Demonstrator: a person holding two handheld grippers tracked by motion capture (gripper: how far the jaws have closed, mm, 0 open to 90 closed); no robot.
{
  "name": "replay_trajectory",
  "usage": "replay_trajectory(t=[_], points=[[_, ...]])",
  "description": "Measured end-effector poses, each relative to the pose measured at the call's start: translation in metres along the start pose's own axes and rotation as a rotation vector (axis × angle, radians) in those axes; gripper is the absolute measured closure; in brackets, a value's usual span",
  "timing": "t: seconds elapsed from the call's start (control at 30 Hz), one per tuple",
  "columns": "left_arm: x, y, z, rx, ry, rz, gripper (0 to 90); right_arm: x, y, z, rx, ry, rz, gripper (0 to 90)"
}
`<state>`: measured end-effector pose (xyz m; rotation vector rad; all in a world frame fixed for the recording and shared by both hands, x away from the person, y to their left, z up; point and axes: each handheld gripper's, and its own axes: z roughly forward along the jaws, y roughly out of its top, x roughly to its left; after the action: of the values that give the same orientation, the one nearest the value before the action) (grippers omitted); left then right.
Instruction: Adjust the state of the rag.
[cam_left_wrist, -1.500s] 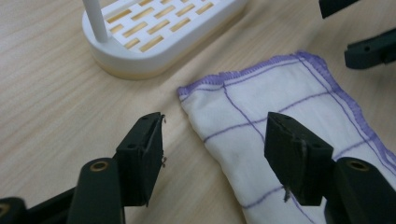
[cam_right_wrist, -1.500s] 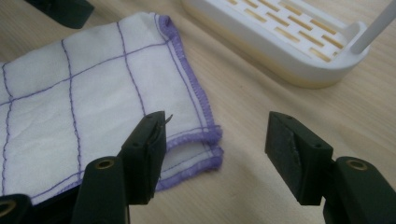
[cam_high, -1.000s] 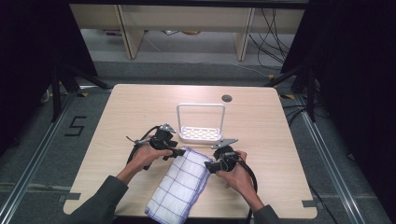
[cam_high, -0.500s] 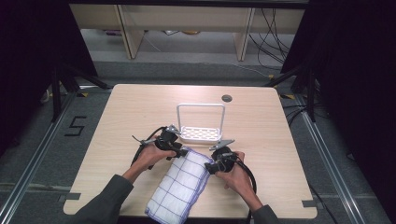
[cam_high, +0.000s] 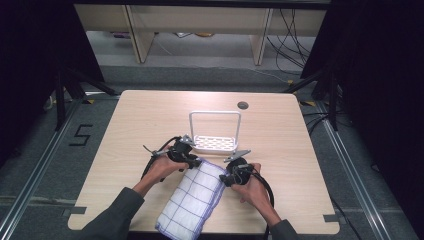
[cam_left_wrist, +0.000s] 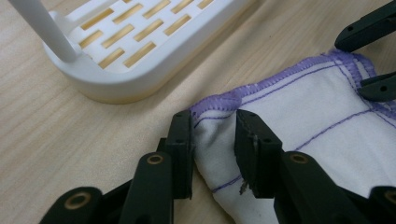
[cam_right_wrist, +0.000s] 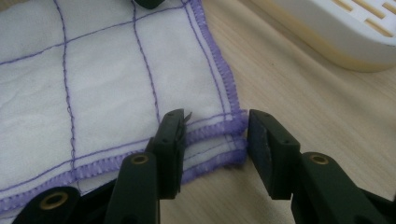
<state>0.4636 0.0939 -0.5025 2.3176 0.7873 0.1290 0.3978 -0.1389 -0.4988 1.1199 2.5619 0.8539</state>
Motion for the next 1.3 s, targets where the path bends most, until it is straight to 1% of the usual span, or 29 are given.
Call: replay_trajectory(t=[0.03,0.17,0.2,0.23,0.27,0.3,0.37,0.4,0.43,0.47,0.5,0.53,0.57,0.6,0.63,0.7,0.77,0.83,0.9,0.93,0.97,1.03,1.07,1.1,1.13,1.2,1.23,1.27,1.3], points=[[0.000,0.000,0.000,0.001,0.000,0.002,69.2,-0.001,0.001,-0.001,0.011,0.004,-0.007,59.1],[-0.001,0.000,0.000,-0.002,0.000,0.002,73.2,-0.002,0.001,-0.001,0.011,0.014,-0.015,61.4],[-0.001,0.000,0.000,-0.002,0.000,0.002,74.3,-0.002,0.002,-0.001,0.011,0.016,-0.014,63.2],[-0.001,0.000,0.000,-0.003,0.000,0.003,75.4,0.000,0.002,-0.001,0.020,0.026,0.002,65.0],[-0.001,0.000,0.000,-0.003,0.000,0.003,76.3,0.000,0.002,-0.001,0.020,0.026,0.002,65.0],[-0.001,0.000,0.000,0.000,0.000,0.012,76.3,-0.001,0.002,-0.001,0.012,0.023,-0.014,66.2],[-0.002,0.001,-0.001,0.006,0.000,0.029,79.7,-0.001,0.002,-0.001,0.016,0.038,-0.020,71.6],[-0.002,0.001,-0.001,0.006,0.000,0.029,80.3,-0.001,0.002,-0.001,0.016,0.038,-0.020,71.6],[-0.002,0.001,-0.002,0.000,0.002,0.033,81.0,-0.001,0.002,0.000,0.013,0.053,-0.016,76.7],[-0.002,0.001,-0.002,0.000,0.002,0.033,81.6,0.000,0.002,-0.001,0.017,0.061,-0.003,79.2],[-0.002,0.000,-0.002,0.000,0.002,0.036,81.6,0.000,0.002,-0.001,0.017,0.061,-0.003,79.2],[-0.002,0.000,-0.002,-0.004,0.001,0.031,82.2,-0.002,0.002,0.000,0.006,0.063,-0.022,80.7],[-0.002,0.000,-0.003,-0.005,0.000,0.026,83.1,-0.002,0.003,0.000,0.008,0.066,-0.024,82.9],[-0.002,0.000,-0.004,-0.006,0.001,0.027,83.3,0.000,0.003,0.000,0.017,0.064,-0.011,83.6],[-0.002,-0.001,-0.004,-0.013,0.002,0.030,83.5,0.000,0.003,0.000,0.013,0.061,-0.028,84.1],[-0.003,0.000,-0.006,-0.014,0.003,0.032,83.7,-0.001,0.003,0.000,0.009,0.059,-0.038,84.5],[-0.003,0.000,-0.009,-0.024,0.006,0.035,84.0,-0.001,0.004,0.000,0.005,0.069,-0.060,85.0],[-0.003,0.000,-0.013,-0.038,0.008,0.033,84.0,-0.002,0.005,-0.001,0.001,0.065,-0.063,85.2],[-0.003,0.000,-0.014,-0.038,0.010,0.035,84.1,-0.002,0.005,0.000,-0.014,0.062,-0.052,85.4],[-0.003,0.000,-0.015,-0.038,0.009,0.037,84.1,-0.002,0.005,0.000,-0.014,0.062,-0.052,85.4],[-0.003,0.001,-0.017,-0.037,0.009,0.040,84.2,-0.002,0.006,-0.002,0.003,0.058,-0.043,85.5],[-0.005,0.000,-0.019,-0.060,0.013,0.026,84.3,-0.002,0.007,-0.006,-0.021,0.067,-0.047,85.7],[-0.005,0.000,-0.020,-0.063,0.010,0.030,84.4,-0.003,0.008,-0.007,-0.035,0.064,-0.060,85.7],[-0.006,0.000,-0.025,-0.079,0.014,0.024,84.4,-0.004,0.010,-0.009,-0.045,0.057,-0.058,85.8],[-0.007,0.001,-0.028,-0.088,0.012,0.018,84.5,-0.004,0.011,-0.010,-0.062,0.062,-0.048,85.8],[-0.007,0.001,-0.032,-0.095,0.015,0.023,84.5,-0.004,0.012,-0.013,-0.054,0.051,-0.040,85.8],[-0.007,0.001,-0.035,-0.105,0.012,0.020,84.5,-0.004,0.013,-0.014,-0.063,0.049,-0.037,85.9],[-0.008,0.001,-0.039,-0.128,0.010,0.008,84.5,-0.006,0.016,-0.018,-0.086,0.075,-0.071,85.9],[-0.009,0.002,-0.044,-0.131,0.007,0.012,84.5,-0.006,0.016,-0.018,-0.086,0.075,-0.071,85.9]])
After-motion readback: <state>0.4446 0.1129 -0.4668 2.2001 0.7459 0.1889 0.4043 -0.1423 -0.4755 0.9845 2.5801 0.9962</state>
